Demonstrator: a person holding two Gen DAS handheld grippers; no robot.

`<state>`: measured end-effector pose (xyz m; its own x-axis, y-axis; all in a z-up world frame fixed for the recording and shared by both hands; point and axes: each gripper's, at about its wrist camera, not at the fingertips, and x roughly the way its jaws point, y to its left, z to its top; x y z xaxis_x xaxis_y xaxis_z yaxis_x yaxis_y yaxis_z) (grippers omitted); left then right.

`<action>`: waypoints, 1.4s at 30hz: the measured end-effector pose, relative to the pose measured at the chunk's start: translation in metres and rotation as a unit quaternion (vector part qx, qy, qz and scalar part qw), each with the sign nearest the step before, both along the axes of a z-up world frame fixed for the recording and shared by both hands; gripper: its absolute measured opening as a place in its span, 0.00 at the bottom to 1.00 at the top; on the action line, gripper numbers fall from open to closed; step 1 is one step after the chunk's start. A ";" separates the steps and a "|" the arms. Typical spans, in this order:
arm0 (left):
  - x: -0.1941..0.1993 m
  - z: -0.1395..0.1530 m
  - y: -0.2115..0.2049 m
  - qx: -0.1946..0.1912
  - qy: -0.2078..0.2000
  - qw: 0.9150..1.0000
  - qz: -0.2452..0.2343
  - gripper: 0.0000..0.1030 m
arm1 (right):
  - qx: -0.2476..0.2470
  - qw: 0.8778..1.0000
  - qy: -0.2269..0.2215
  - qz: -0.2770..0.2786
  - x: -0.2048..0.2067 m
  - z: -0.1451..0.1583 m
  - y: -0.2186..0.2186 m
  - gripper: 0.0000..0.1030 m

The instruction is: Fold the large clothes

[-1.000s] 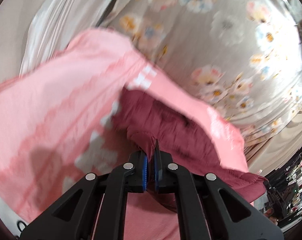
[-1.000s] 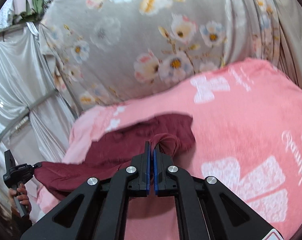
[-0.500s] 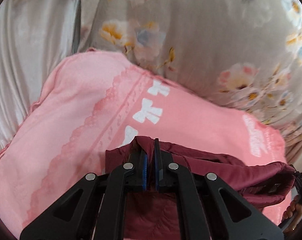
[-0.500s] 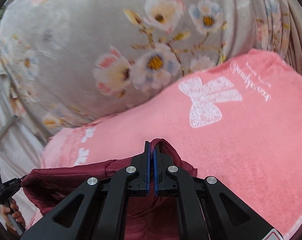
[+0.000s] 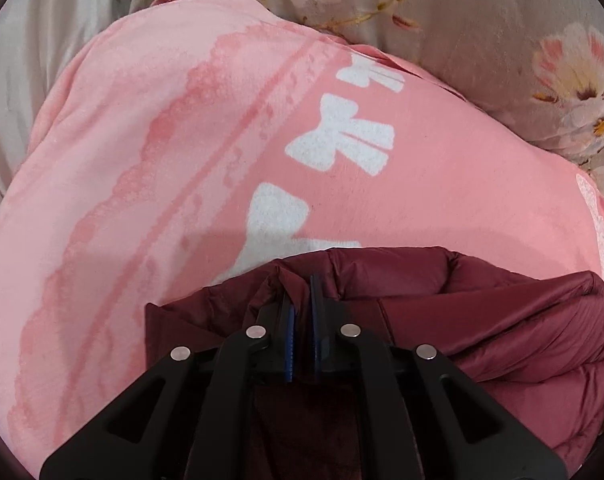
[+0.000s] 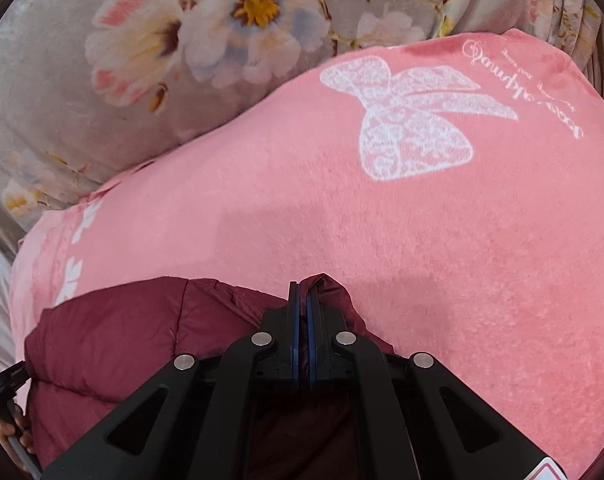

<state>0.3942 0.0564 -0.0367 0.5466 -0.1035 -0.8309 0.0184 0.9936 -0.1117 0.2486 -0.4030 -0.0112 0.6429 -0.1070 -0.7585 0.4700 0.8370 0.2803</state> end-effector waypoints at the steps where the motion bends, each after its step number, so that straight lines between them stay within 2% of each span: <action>1: 0.001 -0.005 0.001 -0.006 -0.001 1.000 0.000 0.07 | -0.001 1.000 0.002 0.000 0.002 -0.005 0.000 0.02; 8: 0.001 -0.014 0.003 -0.031 -0.031 0.999 0.003 0.07 | 0.003 1.000 0.002 -0.001 0.006 -0.014 0.001 0.02; 11: 0.002 -0.009 0.013 -0.066 -0.024 0.997 0.004 0.10 | 0.013 1.000 -0.009 0.002 0.000 -0.003 -0.002 0.07; 13: -0.005 0.005 0.024 -0.089 -0.025 0.996 0.006 0.16 | -0.002 1.000 -0.028 -0.001 -0.012 0.014 -0.001 0.16; 14: -0.010 0.015 0.030 -0.095 -0.036 0.995 0.008 0.26 | -0.019 0.999 -0.045 -0.003 -0.022 0.029 0.001 0.19; 15: -0.014 0.024 0.034 -0.095 -0.047 0.994 0.012 0.42 | -0.041 0.997 -0.061 -0.004 -0.032 0.044 0.005 0.25; 17: -0.027 0.047 0.042 -0.083 -0.084 0.993 0.029 0.58 | -0.069 0.995 -0.077 0.003 -0.042 0.064 0.014 0.28; 19: -0.035 0.069 0.038 -0.074 -0.097 0.992 0.017 0.58 | -0.076 0.994 -0.078 0.027 -0.044 0.077 0.030 0.28; 23: -0.045 0.091 0.002 -0.080 -0.084 0.993 -0.038 0.58 | -0.056 0.993 -0.047 0.091 -0.026 0.073 0.071 0.32; 24: -0.046 0.092 -0.013 -0.081 -0.071 0.992 -0.059 0.58 | -0.051 0.992 -0.035 0.109 -0.018 0.069 0.083 0.39; 25: -0.047 0.090 -0.027 -0.079 -0.056 0.992 -0.078 0.58 | -0.054 0.990 -0.021 0.126 -0.010 0.063 0.096 0.45; 29: -0.041 0.064 -0.069 -0.064 -0.011 0.991 -0.117 0.58 | -0.084 0.984 0.024 0.157 0.020 0.041 0.128 0.48; 30: -0.037 0.055 -0.077 -0.058 0.000 0.991 -0.120 0.58 | -0.081 0.983 0.036 0.160 0.028 0.032 0.131 0.47; 32: -0.030 0.036 -0.087 -0.042 0.015 0.992 -0.118 0.58 | -0.061 0.984 0.053 0.159 0.039 0.016 0.128 0.20; 33: -0.027 0.031 -0.090 -0.031 0.013 0.993 -0.114 0.58 | -0.048 0.984 0.057 0.160 0.043 0.011 0.125 0.02; 35: -0.022 0.028 -0.093 -0.023 0.005 0.994 -0.109 0.58 | -0.031 0.986 0.044 0.155 0.046 0.015 0.119 0.00; 38: -0.013 0.030 -0.092 -0.023 -0.001 0.995 -0.101 0.58 | -0.044 0.988 0.008 0.144 0.047 0.034 0.117 0.00; 40: -0.005 0.026 -0.091 -0.019 0.000 0.995 -0.095 0.59 | -0.051 0.989 0.007 0.141 0.053 0.033 0.118 0.00; 42: 0.001 0.021 -0.091 -0.015 -0.002 0.996 -0.090 0.59 | -0.056 0.988 0.025 0.145 0.062 0.020 0.121 0.00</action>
